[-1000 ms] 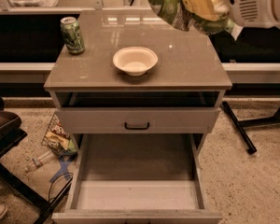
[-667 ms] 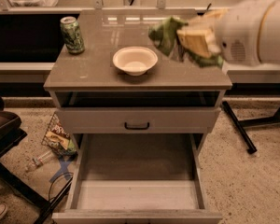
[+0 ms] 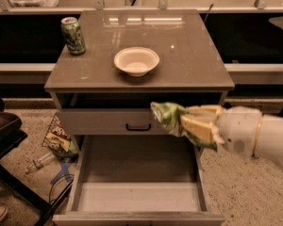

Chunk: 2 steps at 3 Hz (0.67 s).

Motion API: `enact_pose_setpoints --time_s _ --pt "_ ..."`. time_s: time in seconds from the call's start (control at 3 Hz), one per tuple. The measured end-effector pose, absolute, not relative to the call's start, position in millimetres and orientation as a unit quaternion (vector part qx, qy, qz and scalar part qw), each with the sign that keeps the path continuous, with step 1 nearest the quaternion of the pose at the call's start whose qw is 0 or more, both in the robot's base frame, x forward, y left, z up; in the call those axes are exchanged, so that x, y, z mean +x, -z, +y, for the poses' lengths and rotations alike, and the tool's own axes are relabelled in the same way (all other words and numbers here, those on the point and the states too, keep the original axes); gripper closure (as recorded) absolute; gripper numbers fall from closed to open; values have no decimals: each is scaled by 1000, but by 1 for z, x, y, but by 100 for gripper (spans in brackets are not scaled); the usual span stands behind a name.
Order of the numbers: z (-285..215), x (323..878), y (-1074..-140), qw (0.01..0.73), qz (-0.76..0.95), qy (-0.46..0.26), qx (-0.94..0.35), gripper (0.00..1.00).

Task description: Place green jalapeno chip bag into middle drawer

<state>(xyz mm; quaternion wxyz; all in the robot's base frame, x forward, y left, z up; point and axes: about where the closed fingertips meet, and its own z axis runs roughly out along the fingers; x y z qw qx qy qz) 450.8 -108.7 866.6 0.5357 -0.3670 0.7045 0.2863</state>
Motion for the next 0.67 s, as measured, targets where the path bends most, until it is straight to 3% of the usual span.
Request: enact_pose_setpoints --time_s 0.33,0.67 --pt "-113 432 -793 529 698 -326 -357 100" --pt "-110 425 -731 520 711 -309 -359 100"
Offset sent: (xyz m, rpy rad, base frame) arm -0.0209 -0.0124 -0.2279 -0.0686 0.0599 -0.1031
